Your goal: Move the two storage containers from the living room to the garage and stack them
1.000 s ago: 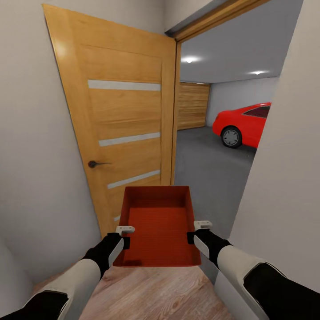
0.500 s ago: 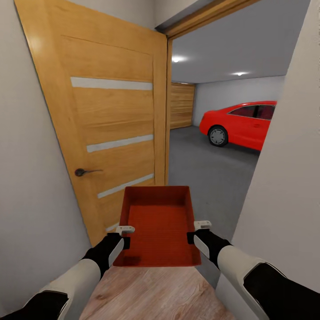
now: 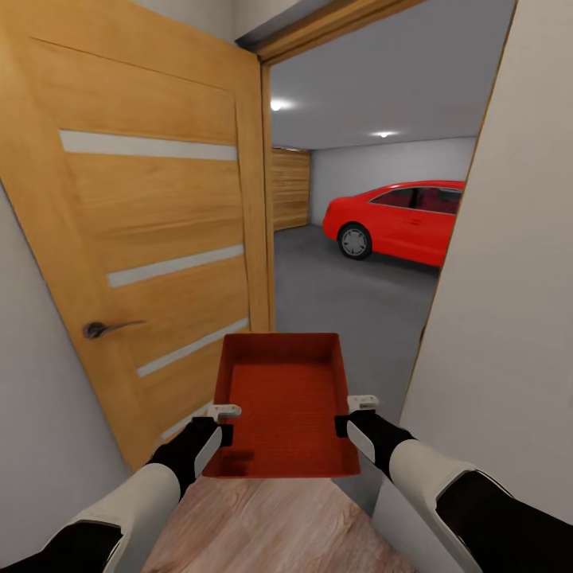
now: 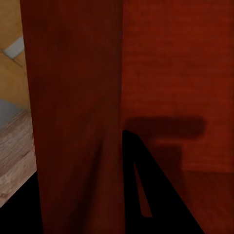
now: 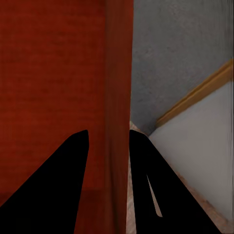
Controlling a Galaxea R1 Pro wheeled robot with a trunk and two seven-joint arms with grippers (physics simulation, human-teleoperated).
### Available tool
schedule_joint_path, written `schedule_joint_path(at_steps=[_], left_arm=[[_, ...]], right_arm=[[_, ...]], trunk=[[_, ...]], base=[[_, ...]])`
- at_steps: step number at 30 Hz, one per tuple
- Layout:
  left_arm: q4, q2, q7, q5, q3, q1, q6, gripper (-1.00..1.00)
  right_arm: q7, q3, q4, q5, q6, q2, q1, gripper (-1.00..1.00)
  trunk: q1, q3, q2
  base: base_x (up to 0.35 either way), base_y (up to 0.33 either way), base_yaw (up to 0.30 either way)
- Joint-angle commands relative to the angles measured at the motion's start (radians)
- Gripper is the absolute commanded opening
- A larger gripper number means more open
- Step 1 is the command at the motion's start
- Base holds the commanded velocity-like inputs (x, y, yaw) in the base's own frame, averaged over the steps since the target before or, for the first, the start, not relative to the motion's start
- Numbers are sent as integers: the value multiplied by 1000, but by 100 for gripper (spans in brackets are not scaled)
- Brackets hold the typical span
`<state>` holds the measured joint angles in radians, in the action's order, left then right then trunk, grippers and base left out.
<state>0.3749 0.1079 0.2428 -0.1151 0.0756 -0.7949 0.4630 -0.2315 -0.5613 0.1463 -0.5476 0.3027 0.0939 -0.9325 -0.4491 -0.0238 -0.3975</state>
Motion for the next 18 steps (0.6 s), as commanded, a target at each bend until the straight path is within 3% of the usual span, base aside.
schedule_joint_path(at_steps=[1, 8, 18], left_arm=[[1, -11, 10, -20, 28, 0, 5, -100], [1, -11, 10, -20, 29, 0, 5, -100], [1, -11, 10, -21, 29, 0, 5, -100]], right_arm=[[8, -8, 4, -28, 3, 0, -2, -100], [8, -8, 4, -28, 3, 0, -2, -100], [9, -9, 4, -28, 3, 0, -2, -100]], trunk=[[-1, -2, -2], [-1, -2, -2], [-1, -2, -2]], base=[[120, 100, -279], [114, 98, -258], [139, 121, -31]])
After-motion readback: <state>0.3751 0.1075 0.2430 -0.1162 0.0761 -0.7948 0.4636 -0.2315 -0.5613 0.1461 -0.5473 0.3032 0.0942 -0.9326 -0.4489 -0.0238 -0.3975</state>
